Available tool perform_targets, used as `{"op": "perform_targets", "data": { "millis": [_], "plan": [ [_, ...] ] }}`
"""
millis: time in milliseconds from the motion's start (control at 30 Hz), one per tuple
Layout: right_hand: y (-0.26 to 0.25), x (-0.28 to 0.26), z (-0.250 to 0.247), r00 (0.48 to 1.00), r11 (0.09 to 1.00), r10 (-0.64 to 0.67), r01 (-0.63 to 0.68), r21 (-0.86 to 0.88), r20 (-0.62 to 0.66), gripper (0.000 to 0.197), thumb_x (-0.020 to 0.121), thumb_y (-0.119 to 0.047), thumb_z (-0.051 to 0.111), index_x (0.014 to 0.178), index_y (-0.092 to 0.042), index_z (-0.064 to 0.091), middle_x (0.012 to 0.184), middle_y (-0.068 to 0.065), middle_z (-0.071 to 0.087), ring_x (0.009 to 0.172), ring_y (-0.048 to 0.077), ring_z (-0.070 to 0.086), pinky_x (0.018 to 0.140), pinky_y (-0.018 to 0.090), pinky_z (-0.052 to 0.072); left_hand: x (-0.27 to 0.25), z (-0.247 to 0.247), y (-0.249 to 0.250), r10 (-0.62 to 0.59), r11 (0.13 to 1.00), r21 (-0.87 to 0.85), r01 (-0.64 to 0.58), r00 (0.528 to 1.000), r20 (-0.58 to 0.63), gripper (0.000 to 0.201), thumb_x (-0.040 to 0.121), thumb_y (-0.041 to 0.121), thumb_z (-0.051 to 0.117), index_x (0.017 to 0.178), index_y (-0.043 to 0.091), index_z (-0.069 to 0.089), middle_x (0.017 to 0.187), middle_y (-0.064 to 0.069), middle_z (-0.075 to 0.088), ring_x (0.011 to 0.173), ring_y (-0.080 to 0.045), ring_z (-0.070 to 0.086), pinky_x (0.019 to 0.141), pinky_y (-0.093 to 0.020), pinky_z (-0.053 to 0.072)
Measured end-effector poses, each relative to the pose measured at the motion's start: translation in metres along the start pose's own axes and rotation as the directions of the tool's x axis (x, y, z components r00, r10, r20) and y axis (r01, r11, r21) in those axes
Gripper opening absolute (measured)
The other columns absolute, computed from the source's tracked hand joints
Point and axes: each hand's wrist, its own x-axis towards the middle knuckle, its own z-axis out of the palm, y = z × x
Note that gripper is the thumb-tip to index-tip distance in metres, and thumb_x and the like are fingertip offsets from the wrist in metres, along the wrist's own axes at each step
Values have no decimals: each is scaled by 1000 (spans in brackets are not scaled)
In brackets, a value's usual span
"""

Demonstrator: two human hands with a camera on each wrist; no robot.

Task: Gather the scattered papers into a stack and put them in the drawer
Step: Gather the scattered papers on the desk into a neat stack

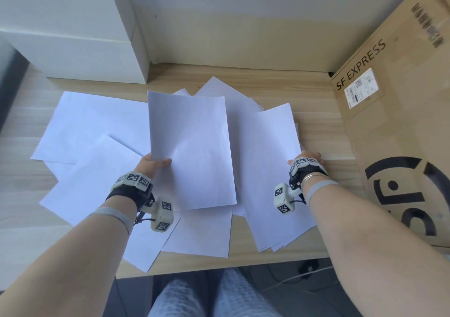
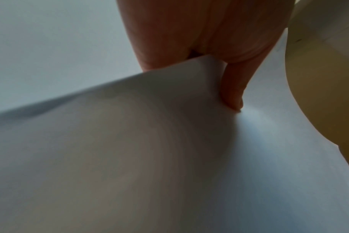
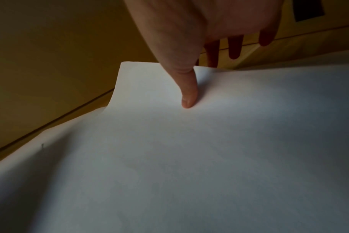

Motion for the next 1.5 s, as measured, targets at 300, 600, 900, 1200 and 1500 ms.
{"op": "perform_targets", "data": {
  "millis": [300,600,900,1200,1500],
  "plan": [
    [2,-12,-20,995,995,-100,99,-28,-22,37,90,-6,53,124,5,46,127,22,55,118,36,54,91,37,45,1,3,0,-22,1000,16,22,1000,-14,15,88,1,56,83,14,59,77,-10,58,69,-23,54,84,-42,43],
    [5,-19,-42,987,982,-142,150,116,-74,40,92,-7,50,129,9,45,132,23,53,122,36,51,98,38,42,0,-1,7,-18,998,51,21,999,-41,19,87,-2,56,76,14,57,65,-8,62,66,-24,53,75,-37,46],
    [-1,-19,-59,978,909,-155,196,367,-140,36,85,-15,59,117,3,57,119,21,63,100,29,61,87,35,48,4,-4,4,-69,994,80,74,996,-62,22,84,-2,60,104,5,56,76,-12,58,70,-28,55,90,-48,45],
    [-63,-53,-8,949,909,-303,262,323,84,35,92,-8,49,126,-2,53,122,13,61,102,27,59,82,26,42,10,1,0,-82,983,158,92,994,-71,32,83,-4,58,115,-3,58,69,-10,61,75,-29,54,83,-39,45],
    [-109,-87,58,898,924,-378,350,155,223,33,92,-7,39,123,-6,51,121,17,61,91,29,56,79,28,43,8,6,1,-33,946,318,61,995,-92,55,88,32,60,134,5,48,131,-16,56,122,-33,53,100,-36,39]
  ]
}}
